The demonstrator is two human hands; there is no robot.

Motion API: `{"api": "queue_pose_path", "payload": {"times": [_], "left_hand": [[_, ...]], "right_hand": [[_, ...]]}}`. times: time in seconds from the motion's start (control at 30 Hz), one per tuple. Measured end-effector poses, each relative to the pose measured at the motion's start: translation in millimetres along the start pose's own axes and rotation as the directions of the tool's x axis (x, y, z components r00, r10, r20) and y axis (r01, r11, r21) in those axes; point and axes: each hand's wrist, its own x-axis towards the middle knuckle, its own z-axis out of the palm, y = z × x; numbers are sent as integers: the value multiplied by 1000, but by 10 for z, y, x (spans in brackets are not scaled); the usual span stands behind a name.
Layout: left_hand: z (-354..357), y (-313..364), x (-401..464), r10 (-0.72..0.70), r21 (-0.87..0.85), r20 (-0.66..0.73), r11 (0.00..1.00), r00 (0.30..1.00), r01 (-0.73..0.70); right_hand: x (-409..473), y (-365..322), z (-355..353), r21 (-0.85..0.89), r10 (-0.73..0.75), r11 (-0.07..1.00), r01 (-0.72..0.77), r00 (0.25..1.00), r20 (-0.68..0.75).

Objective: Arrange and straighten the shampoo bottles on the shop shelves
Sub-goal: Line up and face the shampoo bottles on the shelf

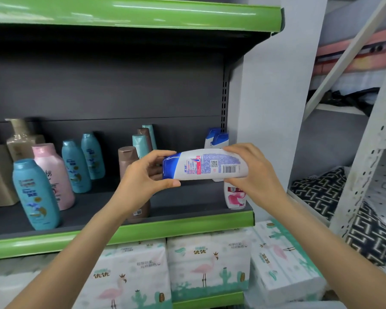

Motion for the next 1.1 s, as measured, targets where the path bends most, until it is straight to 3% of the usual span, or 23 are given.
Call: {"api": "queue_pose_path", "payload": {"times": [0.13,0.4,0.77,0.87,1.1], "left_hand": [[-7,-5,-4,60,68,-12,996,998,-59],[3,-16,-24,75,44,-4,996,997,-75],[23,-22,-22,-61,-147,-52,988,997,53],[7,-21,0,-95,-183,-35,979,995,87],[59,-8,68,-136,-240,-44,963,990,121]], "right_hand": [[-3,34,4,-49,-82,996,79,995,-60],[-28,61,12,-55,-142,989,139,988,-60],[-123,19,6,198,97,974,-111,992,76],[-116,16,-15,320,197,915,-244,965,173],[-73,21,-41,529,290,752,-393,918,269]]}}
